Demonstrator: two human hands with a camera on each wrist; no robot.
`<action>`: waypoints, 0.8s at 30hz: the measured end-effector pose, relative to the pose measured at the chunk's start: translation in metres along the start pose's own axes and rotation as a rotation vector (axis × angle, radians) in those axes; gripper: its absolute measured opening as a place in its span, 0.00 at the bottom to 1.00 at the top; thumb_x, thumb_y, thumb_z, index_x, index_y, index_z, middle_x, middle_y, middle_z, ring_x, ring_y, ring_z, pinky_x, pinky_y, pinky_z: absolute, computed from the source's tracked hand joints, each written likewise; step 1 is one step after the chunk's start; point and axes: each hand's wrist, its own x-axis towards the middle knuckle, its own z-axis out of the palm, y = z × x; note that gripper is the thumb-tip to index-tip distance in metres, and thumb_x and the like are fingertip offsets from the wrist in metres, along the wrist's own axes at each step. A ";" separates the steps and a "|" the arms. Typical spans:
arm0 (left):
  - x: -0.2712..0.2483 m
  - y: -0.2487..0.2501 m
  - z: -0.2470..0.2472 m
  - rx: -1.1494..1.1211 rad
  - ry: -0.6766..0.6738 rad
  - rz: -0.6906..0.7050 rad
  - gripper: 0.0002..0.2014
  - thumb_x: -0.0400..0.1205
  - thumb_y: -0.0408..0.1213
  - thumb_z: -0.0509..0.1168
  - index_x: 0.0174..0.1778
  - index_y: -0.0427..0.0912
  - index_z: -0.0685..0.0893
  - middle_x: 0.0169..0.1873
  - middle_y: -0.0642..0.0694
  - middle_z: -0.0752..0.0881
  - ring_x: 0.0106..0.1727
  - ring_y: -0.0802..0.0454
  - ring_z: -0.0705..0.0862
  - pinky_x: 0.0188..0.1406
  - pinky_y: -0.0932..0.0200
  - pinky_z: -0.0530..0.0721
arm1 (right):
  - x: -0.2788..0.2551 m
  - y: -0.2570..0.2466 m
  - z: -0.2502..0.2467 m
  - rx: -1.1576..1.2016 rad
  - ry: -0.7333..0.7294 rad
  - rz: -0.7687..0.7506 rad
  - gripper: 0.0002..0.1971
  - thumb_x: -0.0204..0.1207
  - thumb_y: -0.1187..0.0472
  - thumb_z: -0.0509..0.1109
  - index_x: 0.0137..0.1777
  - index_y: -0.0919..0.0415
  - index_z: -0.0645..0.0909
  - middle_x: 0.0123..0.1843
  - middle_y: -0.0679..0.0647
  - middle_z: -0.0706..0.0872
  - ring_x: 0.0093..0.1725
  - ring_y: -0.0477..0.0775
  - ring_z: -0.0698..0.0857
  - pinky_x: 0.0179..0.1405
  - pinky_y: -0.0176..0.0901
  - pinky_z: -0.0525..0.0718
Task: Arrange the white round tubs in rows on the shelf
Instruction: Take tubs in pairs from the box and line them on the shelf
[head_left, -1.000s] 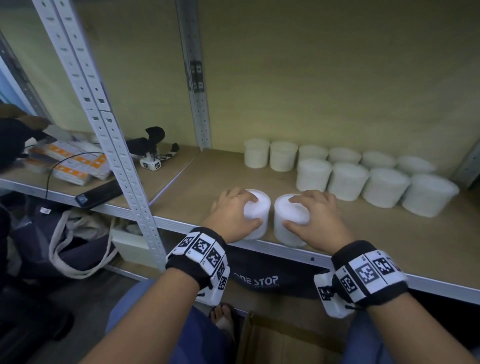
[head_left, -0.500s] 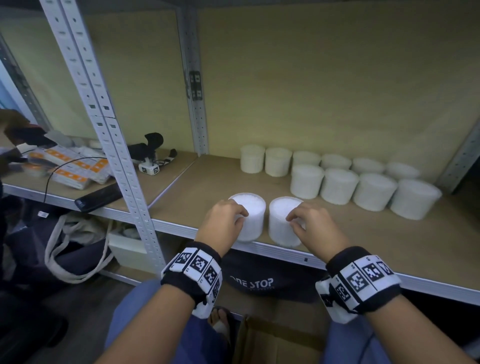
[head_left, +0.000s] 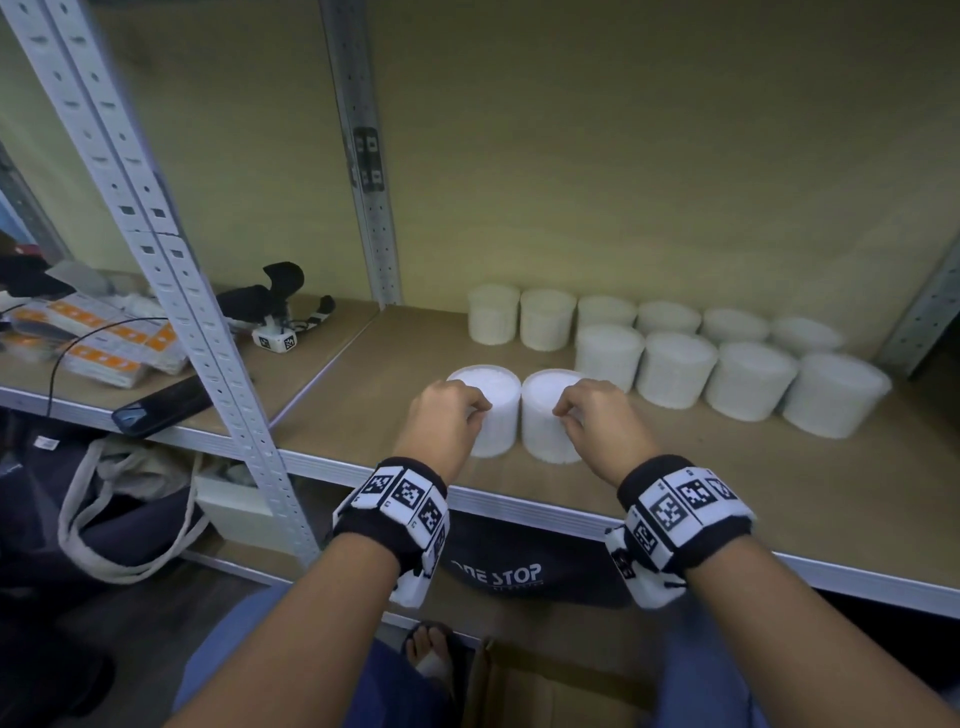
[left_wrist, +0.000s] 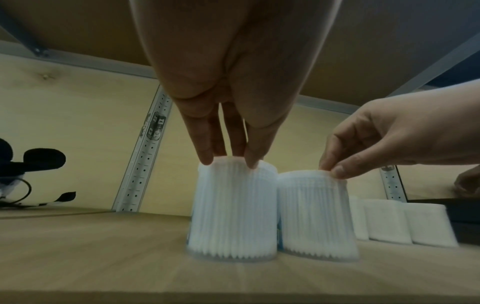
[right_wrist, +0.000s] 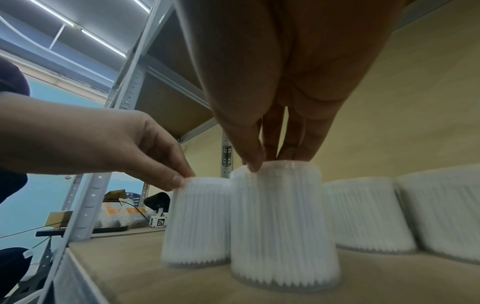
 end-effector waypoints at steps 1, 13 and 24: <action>0.005 -0.002 0.001 -0.004 -0.004 -0.006 0.10 0.80 0.33 0.66 0.52 0.45 0.91 0.52 0.48 0.90 0.56 0.47 0.85 0.54 0.57 0.80 | 0.006 0.001 0.001 -0.006 -0.003 0.003 0.11 0.78 0.69 0.65 0.55 0.63 0.87 0.58 0.57 0.87 0.62 0.56 0.81 0.60 0.41 0.76; 0.064 -0.021 0.021 -0.011 -0.014 -0.083 0.10 0.79 0.33 0.66 0.52 0.44 0.91 0.54 0.46 0.90 0.57 0.45 0.85 0.60 0.56 0.81 | 0.072 0.005 0.018 -0.035 -0.002 0.054 0.13 0.79 0.70 0.63 0.55 0.62 0.87 0.59 0.58 0.86 0.61 0.58 0.82 0.57 0.45 0.79; 0.107 -0.033 0.032 -0.003 -0.009 -0.080 0.10 0.80 0.32 0.66 0.52 0.42 0.91 0.54 0.45 0.90 0.58 0.45 0.86 0.61 0.54 0.82 | 0.114 0.014 0.028 -0.034 -0.008 0.064 0.13 0.80 0.69 0.61 0.57 0.62 0.86 0.59 0.58 0.86 0.60 0.58 0.83 0.56 0.45 0.78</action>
